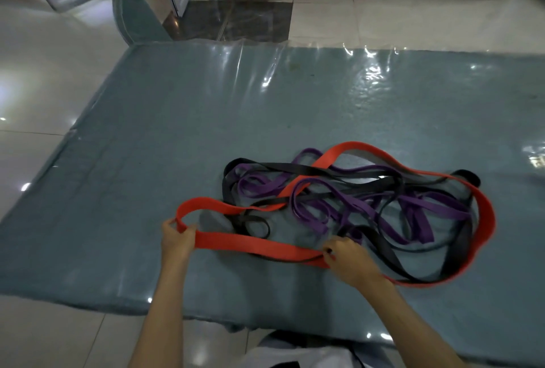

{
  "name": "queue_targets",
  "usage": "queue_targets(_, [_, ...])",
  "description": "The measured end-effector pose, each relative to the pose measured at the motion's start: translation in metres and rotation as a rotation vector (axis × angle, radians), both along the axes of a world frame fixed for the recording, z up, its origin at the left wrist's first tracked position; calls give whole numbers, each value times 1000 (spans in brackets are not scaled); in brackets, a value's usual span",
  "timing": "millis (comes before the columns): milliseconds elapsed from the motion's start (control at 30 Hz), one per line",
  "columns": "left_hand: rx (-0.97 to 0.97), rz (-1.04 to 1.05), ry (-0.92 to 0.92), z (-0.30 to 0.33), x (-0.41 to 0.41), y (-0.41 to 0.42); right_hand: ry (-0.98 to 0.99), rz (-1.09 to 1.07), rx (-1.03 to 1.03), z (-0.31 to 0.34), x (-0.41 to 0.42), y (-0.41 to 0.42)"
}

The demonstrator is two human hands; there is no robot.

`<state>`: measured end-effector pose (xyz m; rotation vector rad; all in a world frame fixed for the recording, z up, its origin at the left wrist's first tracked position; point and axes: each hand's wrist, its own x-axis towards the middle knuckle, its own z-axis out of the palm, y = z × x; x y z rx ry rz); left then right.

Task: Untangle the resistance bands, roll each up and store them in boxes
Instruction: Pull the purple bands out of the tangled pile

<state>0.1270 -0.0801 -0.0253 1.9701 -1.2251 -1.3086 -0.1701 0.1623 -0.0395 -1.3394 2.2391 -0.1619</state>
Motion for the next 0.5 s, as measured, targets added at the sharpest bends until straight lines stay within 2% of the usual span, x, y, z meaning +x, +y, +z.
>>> queue_targets(67, [28,-58,-76,-3,4,-1,33,27,35,-1,-1,4])
queue_targets(167, [-8,-209,-416,3,-3,6,27,45,10,-1,-4,8])
queue_targets(233, [-116,-276,-560,13,-19,16,11,51,-55,0,-7,7])
queue_targets(300, [-284,-408,-581,15,-41,20,8,51,-138,2,-11,5])
queue_targets(367, [-396,-611,-521,14,-68,21,17,29,-200,3,-15,2])
queue_targets(500, [-429,-962,-390,5,-119,23,48,-28,-287,5,-30,-5])
